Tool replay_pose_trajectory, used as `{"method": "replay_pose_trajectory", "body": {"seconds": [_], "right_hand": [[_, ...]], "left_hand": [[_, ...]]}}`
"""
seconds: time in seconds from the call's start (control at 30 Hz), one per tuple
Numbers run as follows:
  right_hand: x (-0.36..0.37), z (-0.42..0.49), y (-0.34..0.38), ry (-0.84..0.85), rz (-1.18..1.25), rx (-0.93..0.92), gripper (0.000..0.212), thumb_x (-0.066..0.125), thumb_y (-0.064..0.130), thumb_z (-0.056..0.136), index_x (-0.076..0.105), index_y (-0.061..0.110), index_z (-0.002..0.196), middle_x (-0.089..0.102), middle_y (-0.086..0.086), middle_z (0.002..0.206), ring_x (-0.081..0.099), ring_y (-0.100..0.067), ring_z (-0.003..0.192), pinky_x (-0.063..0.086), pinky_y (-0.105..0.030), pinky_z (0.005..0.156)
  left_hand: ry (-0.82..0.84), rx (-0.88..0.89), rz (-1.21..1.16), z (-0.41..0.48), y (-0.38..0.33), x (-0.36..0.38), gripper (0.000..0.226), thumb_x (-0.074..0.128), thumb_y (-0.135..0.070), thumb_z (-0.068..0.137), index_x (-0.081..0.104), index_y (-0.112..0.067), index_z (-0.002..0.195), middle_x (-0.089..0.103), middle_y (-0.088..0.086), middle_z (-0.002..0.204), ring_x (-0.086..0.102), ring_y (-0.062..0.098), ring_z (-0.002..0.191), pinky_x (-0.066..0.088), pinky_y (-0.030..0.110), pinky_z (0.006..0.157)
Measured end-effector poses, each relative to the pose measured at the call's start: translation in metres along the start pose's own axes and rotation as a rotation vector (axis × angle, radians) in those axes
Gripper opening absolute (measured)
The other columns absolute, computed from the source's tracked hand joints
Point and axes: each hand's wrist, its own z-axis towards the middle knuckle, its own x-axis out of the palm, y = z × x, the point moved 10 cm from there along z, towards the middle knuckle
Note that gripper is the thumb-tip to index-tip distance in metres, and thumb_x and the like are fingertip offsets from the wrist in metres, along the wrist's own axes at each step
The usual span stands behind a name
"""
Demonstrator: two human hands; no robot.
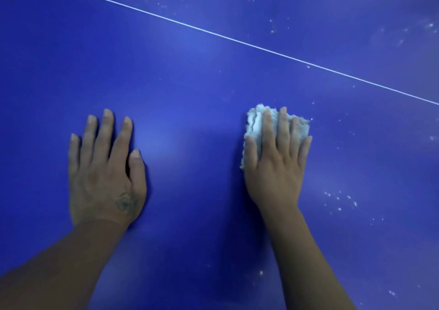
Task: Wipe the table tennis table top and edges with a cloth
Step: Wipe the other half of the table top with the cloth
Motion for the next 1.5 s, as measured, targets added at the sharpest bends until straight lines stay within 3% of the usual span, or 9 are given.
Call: {"method": "replay_pose_trajectory", "body": {"seconds": [0.17, 0.4, 0.67, 0.77, 1.07, 1.23, 1.33, 1.43, 1.5], "right_hand": [[0.002, 0.012, 0.069, -0.037, 0.027, -0.111, 0.062, 0.032, 0.048, 0.114, 0.028, 0.022, 0.170, 0.014, -0.010, 0.179, 0.008, -0.035, 0.166, 0.009, -0.059, 0.132], [0.016, 0.080, 0.176, -0.025, 0.074, -0.367, 0.064, 0.024, 0.052, 0.111, 0.029, 0.027, 0.170, 0.023, 0.001, 0.178, 0.011, -0.025, 0.166, 0.003, -0.052, 0.132], [-0.002, 0.126, -0.017, -0.020, -0.123, 0.019, 0.066, 0.009, 0.055, 0.113, 0.016, 0.026, 0.172, 0.013, 0.000, 0.179, 0.009, -0.025, 0.167, -0.003, -0.046, 0.133], [-0.017, 0.105, -0.078, -0.025, -0.029, 0.174, 0.063, 0.025, 0.049, 0.114, 0.024, 0.022, 0.171, 0.021, -0.004, 0.178, 0.016, -0.026, 0.165, 0.002, -0.047, 0.134], [-0.007, 0.100, -0.064, 0.024, 0.069, 0.363, 0.065, 0.025, 0.052, 0.114, 0.013, 0.027, 0.172, 0.006, 0.002, 0.181, 0.000, -0.026, 0.167, -0.002, -0.054, 0.133], [0.004, 0.087, 0.039, 0.011, -0.056, 0.097, 0.065, 0.008, 0.054, 0.113, 0.003, 0.030, 0.173, -0.001, 0.000, 0.181, -0.003, -0.028, 0.167, -0.002, -0.053, 0.132], [0.002, 0.035, 0.096, -0.038, 0.043, -0.163, 0.063, 0.022, 0.051, 0.113, 0.025, 0.026, 0.171, 0.021, -0.004, 0.178, 0.011, -0.031, 0.166, 0.010, -0.055, 0.131], [-0.003, -0.011, 0.084, -0.077, 0.081, -0.334, 0.056, 0.040, 0.047, 0.113, 0.043, 0.024, 0.164, 0.037, -0.002, 0.172, 0.026, -0.027, 0.163, 0.024, -0.054, 0.129], [-0.008, -0.006, 0.032, -0.096, 0.018, -0.268, 0.055, 0.043, 0.046, 0.113, 0.044, 0.024, 0.163, 0.038, -0.003, 0.172, 0.030, -0.028, 0.162, 0.027, -0.055, 0.128]], "left_hand": [[-0.012, -0.001, -0.021, 0.000, 0.000, -0.001, 0.061, 0.035, -0.035, 0.108, 0.041, -0.014, 0.165, 0.027, 0.008, 0.177, 0.016, 0.028, 0.166, 0.008, 0.053, 0.135], [-0.087, 0.045, -0.019, 0.001, 0.004, 0.001, 0.058, 0.036, -0.034, 0.109, 0.043, -0.016, 0.164, 0.028, 0.007, 0.177, 0.019, 0.028, 0.166, 0.010, 0.052, 0.135], [-0.082, 0.029, -0.049, 0.000, 0.004, 0.004, 0.058, 0.036, -0.033, 0.109, 0.043, -0.016, 0.164, 0.029, 0.007, 0.176, 0.019, 0.028, 0.166, 0.010, 0.053, 0.135], [-0.058, 0.025, -0.039, 0.001, 0.003, 0.003, 0.060, 0.036, -0.033, 0.108, 0.043, -0.013, 0.164, 0.029, 0.009, 0.176, 0.019, 0.030, 0.165, 0.008, 0.051, 0.135], [-0.025, 0.008, -0.037, -0.001, 0.000, 0.001, 0.061, 0.035, -0.034, 0.108, 0.041, -0.014, 0.165, 0.029, 0.009, 0.176, 0.017, 0.029, 0.166, 0.007, 0.051, 0.135], [-0.038, 0.023, -0.018, 0.000, 0.000, 0.002, 0.060, 0.035, -0.034, 0.108, 0.041, -0.015, 0.165, 0.029, 0.009, 0.176, 0.018, 0.030, 0.165, 0.006, 0.050, 0.135], [-0.041, 0.013, -0.036, 0.000, 0.001, 0.003, 0.060, 0.035, -0.034, 0.107, 0.041, -0.017, 0.165, 0.027, 0.009, 0.177, 0.017, 0.030, 0.165, 0.005, 0.050, 0.135], [-0.045, 0.003, -0.055, 0.000, 0.002, 0.003, 0.060, 0.035, -0.035, 0.107, 0.040, -0.018, 0.165, 0.026, 0.007, 0.177, 0.015, 0.029, 0.166, 0.004, 0.049, 0.135], [-0.051, 0.006, -0.045, -0.001, 0.002, 0.002, 0.060, 0.035, -0.035, 0.108, 0.040, -0.018, 0.165, 0.027, 0.008, 0.177, 0.016, 0.029, 0.165, 0.003, 0.048, 0.135]]}}
